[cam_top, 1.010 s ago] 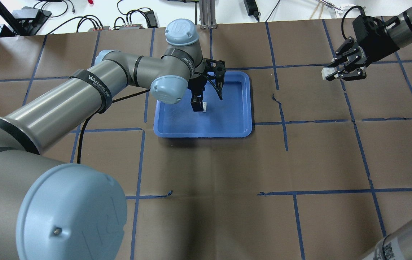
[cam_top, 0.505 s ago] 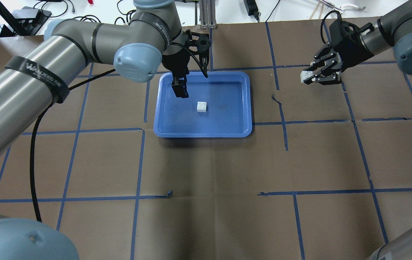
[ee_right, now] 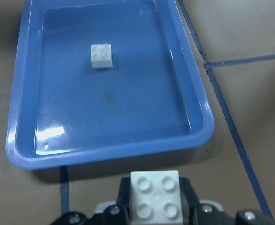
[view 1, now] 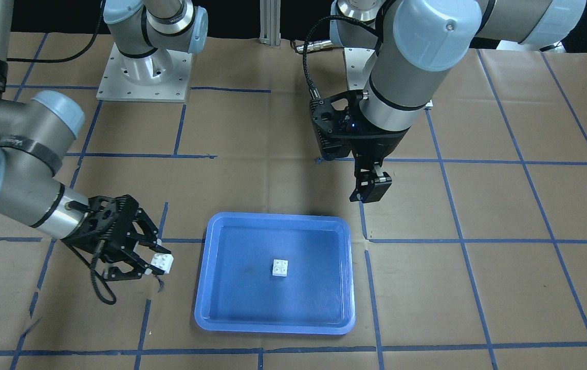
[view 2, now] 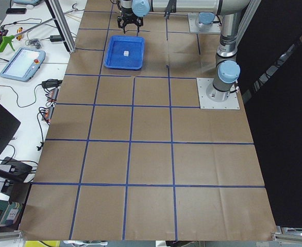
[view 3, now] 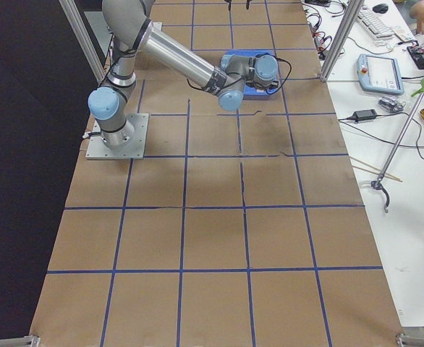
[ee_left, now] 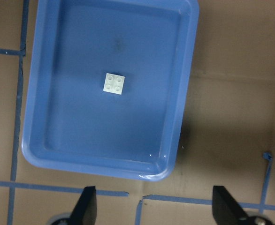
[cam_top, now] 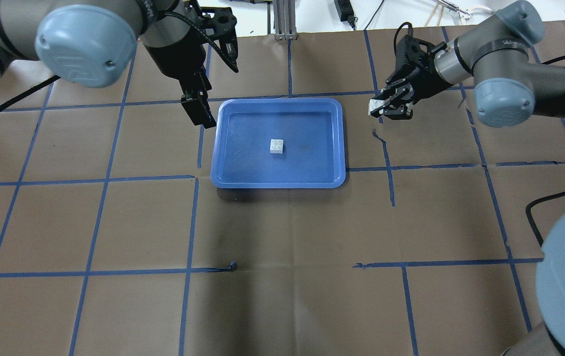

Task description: Assemble white blocks and place on blue tray

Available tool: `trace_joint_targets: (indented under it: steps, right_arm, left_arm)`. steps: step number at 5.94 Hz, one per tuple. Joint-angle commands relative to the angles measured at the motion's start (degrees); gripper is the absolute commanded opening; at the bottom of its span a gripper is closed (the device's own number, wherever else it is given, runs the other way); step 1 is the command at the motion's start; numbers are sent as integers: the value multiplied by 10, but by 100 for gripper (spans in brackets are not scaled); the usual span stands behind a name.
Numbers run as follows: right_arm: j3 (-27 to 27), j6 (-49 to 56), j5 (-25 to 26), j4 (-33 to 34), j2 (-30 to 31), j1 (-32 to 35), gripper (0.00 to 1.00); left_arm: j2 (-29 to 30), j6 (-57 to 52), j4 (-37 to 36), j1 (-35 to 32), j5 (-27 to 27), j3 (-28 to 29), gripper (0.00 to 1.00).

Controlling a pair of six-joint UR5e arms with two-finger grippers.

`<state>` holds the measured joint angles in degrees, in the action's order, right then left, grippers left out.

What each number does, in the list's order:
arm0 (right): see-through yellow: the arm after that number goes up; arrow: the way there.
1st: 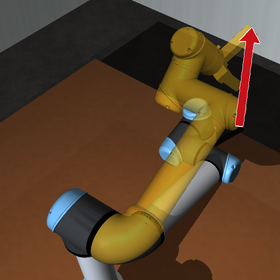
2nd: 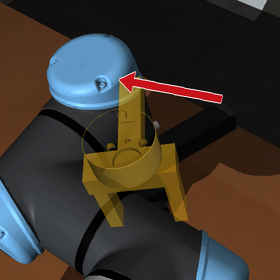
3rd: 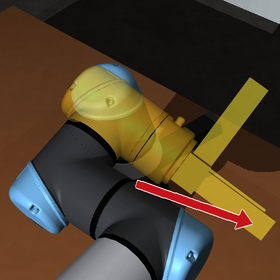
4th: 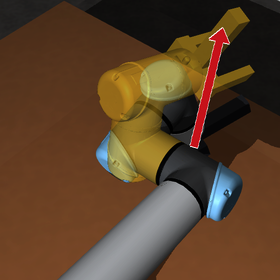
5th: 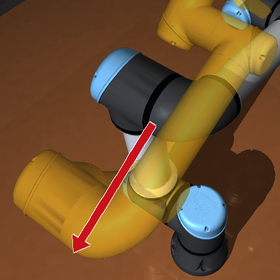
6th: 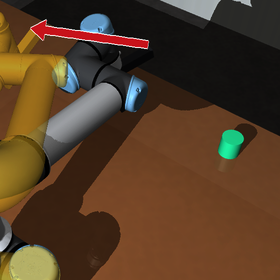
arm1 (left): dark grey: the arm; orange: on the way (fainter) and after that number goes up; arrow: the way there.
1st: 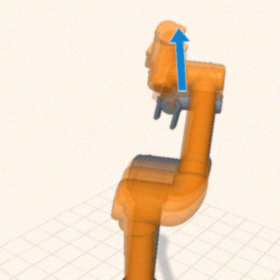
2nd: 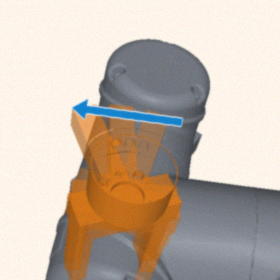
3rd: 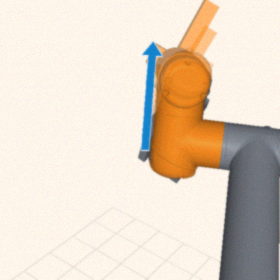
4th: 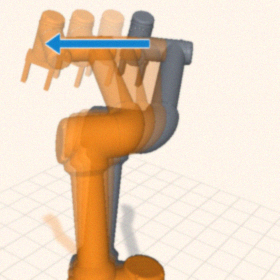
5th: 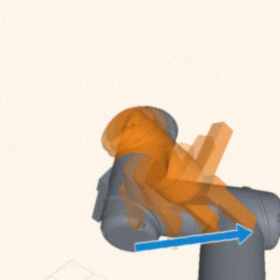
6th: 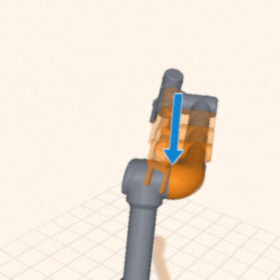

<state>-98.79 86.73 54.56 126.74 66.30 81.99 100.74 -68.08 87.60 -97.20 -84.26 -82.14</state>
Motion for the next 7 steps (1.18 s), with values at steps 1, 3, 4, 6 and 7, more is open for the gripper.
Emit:
trace_joint_targets:
  steps: [1,3,4,6,7]
  right_arm:
    - [-1,-88,-1,105,-40,71,27]
    - [0,-97,0,133,-64,117,27]
    - [-1,-94,1,163,-78,125,27]
    - [0,-68,-1,206,-115,128,27]
    - [1,-61,-1,207,-125,134,27]
  left_arm:
    - [-47,118,70,22,2,2,96]
    - [-91,370,71,27,-13,-13,98]
    - [-106,468,71,30,-51,-20,98]
    - [-108,636,71,34,-55,-20,99]
    - [-108,634,71,36,-57,-19,99]
